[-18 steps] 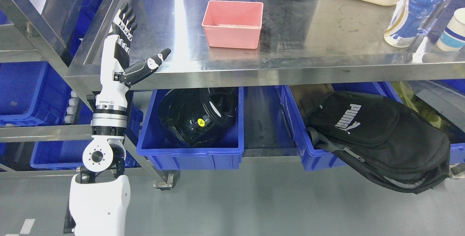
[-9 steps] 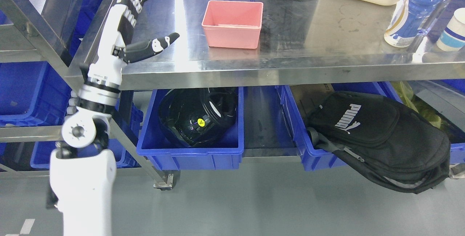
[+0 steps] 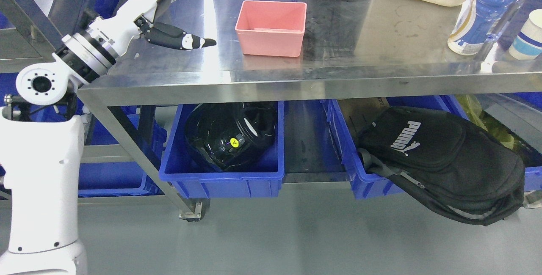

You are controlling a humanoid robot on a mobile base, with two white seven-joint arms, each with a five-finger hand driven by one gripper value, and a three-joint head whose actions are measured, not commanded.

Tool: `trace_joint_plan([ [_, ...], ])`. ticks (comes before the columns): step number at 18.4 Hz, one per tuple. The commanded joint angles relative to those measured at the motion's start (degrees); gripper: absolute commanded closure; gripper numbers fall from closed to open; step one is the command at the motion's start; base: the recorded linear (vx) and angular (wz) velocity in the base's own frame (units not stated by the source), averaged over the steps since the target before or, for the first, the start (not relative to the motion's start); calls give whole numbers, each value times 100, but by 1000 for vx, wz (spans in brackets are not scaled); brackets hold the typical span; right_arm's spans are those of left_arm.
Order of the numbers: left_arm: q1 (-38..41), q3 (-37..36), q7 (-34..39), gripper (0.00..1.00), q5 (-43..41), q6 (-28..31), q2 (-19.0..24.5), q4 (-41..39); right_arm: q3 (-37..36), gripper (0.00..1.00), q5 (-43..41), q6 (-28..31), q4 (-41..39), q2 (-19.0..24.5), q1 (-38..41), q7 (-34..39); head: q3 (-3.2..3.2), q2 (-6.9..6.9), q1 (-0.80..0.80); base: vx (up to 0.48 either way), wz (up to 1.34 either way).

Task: Place storage box into left shelf container
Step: 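Reach the left hand over the pink box's near rim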

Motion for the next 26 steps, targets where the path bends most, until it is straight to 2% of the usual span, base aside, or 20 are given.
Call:
trace_joint_plan([
  [1,-595,-1407,-301,1,-1085,16,372,1594,0,0,-18,-4,-100,-100,44,-3,0,0,0,0,0],
  [4,-675,-1382,-784,0,-1129,-10,-4,1665,0,0,-18,-4,-100,-100,44,-3,0,0,0,0,0],
  [6,-964,-1425,-811,4,-1322,7,-260,1866,0,0,-18,-4,-100,-100,44,-3,0,0,0,0,0],
  [8,-1350,-1434,-829,4,-1691,16,-567,2226,0,0,-18,-4,-100,-100,44,-3,0,0,0,0,0],
  [12,-2167,-1469,-829,4,-1797,16,-1024,3042,0,0,-18,-4,-100,-100,44,-3,0,0,0,0,0],
  [16,-2564,-1496,-829,6,-2034,16,-1594,3747,0,0,-18,-4,-100,-100,44,-3,0,0,0,0,0],
  [19,-2626,-1626,-776,6,-2455,7,-1594,4318,0,0,-18,-4,-100,-100,44,-3,0,0,0,0,0],
  [24,-2618,-1847,-662,7,-2509,16,-1594,4451,0,0,-18,-4,-100,-100,44,-3,0,0,0,0,0],
  [26,-2609,-1847,-391,11,-2536,34,-1594,4486,0,0,-18,-4,-100,-100,44,-3,0,0,0,0,0],
])
